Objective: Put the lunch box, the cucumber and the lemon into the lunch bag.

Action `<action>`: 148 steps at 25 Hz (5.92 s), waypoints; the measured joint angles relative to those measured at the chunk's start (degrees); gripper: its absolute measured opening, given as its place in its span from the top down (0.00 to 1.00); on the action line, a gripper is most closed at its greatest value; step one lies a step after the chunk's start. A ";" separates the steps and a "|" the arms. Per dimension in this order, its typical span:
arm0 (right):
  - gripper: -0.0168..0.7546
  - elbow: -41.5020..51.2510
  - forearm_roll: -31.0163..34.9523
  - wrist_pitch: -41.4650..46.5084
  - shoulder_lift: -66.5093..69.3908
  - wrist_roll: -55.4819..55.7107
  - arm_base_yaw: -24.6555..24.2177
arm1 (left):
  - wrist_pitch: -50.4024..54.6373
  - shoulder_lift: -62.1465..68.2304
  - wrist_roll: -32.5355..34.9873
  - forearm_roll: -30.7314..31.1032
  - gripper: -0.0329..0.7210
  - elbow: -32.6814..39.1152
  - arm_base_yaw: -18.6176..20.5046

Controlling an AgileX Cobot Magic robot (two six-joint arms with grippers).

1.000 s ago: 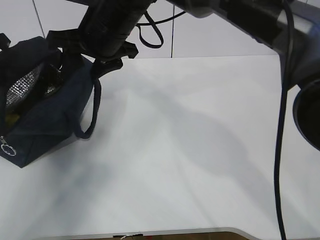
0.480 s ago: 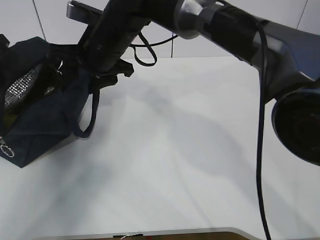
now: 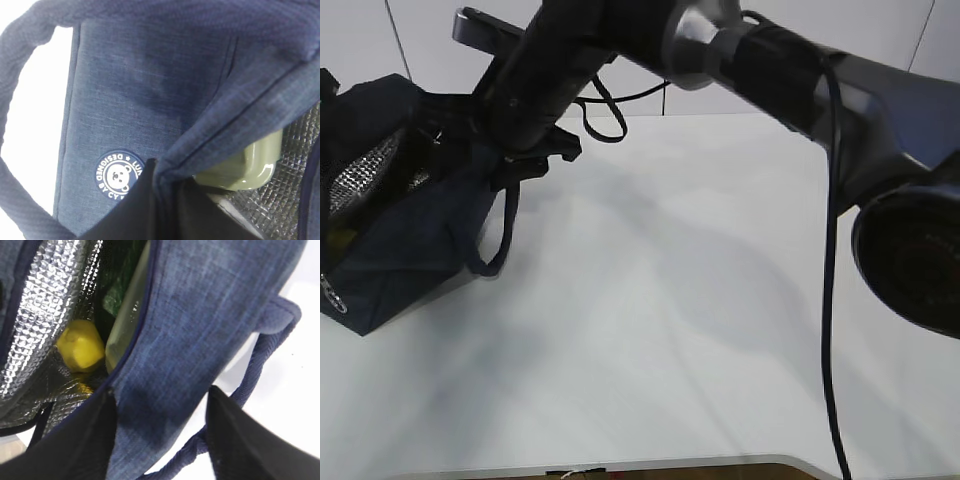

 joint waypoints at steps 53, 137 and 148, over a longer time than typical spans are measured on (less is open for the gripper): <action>0.96 -10.31 -23.35 11.35 -3.33 -0.79 0.00 | 5.87 0.00 11.86 -38.36 0.96 0.00 -0.11; 0.52 18.25 -39.94 10.13 -35.21 -5.71 -0.03 | 6.45 -6.99 12.43 -18.68 0.53 0.00 -11.48; 0.52 19.24 -39.53 8.36 -38.36 -9.33 2.15 | 7.54 -14.01 8.66 -10.24 0.61 0.00 -13.87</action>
